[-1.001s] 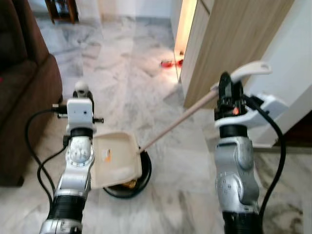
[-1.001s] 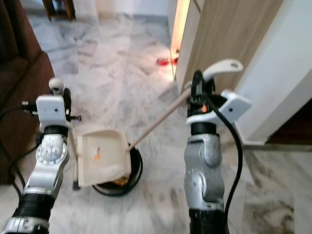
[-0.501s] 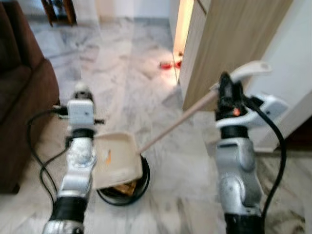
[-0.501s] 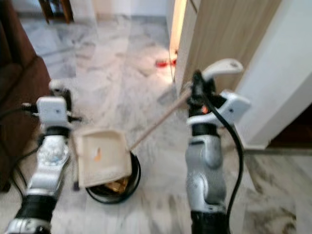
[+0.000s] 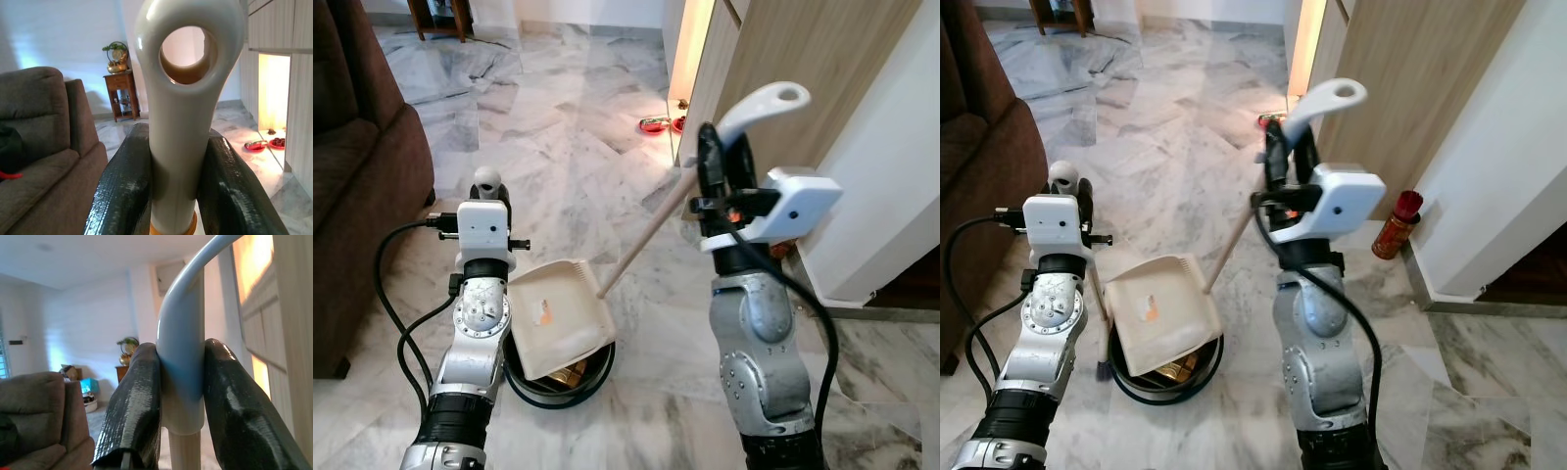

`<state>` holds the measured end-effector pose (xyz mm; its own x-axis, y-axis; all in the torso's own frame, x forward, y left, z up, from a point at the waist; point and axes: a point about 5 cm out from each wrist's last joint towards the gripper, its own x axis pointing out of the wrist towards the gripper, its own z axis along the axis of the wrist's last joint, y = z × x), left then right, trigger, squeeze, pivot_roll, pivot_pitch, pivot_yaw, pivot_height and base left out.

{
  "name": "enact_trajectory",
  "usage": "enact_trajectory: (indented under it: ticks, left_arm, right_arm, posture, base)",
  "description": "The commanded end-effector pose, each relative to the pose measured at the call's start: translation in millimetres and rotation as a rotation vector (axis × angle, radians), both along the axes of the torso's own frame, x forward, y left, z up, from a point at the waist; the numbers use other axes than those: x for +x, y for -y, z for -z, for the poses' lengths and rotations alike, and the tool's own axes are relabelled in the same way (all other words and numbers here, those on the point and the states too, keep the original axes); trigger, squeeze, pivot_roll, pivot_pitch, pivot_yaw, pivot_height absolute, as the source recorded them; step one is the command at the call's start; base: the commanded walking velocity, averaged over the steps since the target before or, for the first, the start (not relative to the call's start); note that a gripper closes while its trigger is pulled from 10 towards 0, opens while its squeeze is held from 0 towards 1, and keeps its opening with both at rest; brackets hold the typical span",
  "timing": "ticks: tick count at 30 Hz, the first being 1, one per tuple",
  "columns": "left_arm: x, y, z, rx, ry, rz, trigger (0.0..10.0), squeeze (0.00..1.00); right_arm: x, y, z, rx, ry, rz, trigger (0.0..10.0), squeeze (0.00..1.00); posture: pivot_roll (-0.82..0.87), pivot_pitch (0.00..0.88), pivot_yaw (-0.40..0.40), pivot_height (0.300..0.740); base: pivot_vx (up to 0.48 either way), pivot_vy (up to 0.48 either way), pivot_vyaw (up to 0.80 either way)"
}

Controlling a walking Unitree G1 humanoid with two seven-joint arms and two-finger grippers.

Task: Sweep floor

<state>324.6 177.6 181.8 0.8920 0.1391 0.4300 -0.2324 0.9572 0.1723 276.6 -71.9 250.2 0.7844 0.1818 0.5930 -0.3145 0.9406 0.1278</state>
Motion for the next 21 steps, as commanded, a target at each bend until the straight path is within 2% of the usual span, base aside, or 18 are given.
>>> enact_trajectory:
  ticks: [1, 4, 8, 11, 17, 21]
  left_arm:
    - [-2.2, 6.6, -12, 0.005, 0.068, 0.031, 10.0, 0.00]
    - [-2.0, 7.6, -12, 0.003, 0.067, 0.034, 10.0, 0.00]
    - [-2.1, 8.0, -13, 0.005, 0.072, 0.037, 10.0, 0.00]
    - [-2.3, 7.2, -13, 0.006, 0.074, 0.034, 10.0, 0.00]
    - [-2.3, 6.5, -14, 0.007, 0.078, 0.031, 10.0, 0.00]
    - [-1.5, 7.9, -14, 0.002, 0.078, 0.035, 10.0, 0.00]
  right_arm:
    - [-16.8, -2.3, -29, -0.015, 0.184, 0.002, 10.0, 0.00]
    - [-23.8, -13.7, -35, -0.074, 0.244, -0.016, 10.0, 0.00]
    - [-28.8, -22.0, -37, -0.057, 0.249, -0.039, 10.0, 0.00]
    - [-36.5, -33.4, -37, -0.133, 0.302, -0.054, 10.0, 0.00]
    - [-48.1, -44.7, -42, -0.149, 0.355, -0.073, 10.0, 0.00]
    - [-53.8, -52.1, -40, -0.230, 0.409, -0.086, 10.0, 0.00]
  posture:
    - [0.10, 0.096, -0.060, 0.740]
    - [0.09, 0.094, -0.060, 0.740]
    - [0.10, 0.093, -0.061, 0.740]
    - [0.10, 0.093, -0.061, 0.740]
    - [0.10, 0.094, -0.063, 0.740]
    - [0.10, 0.093, -0.065, 0.740]
  base:
    - [0.000, 0.000, 0.00]
    - [0.000, 0.000, 0.00]
    - [0.000, 0.000, 0.00]
    - [0.000, 0.000, 0.00]
    - [0.000, 0.000, 0.00]
    - [0.000, 0.000, 0.00]
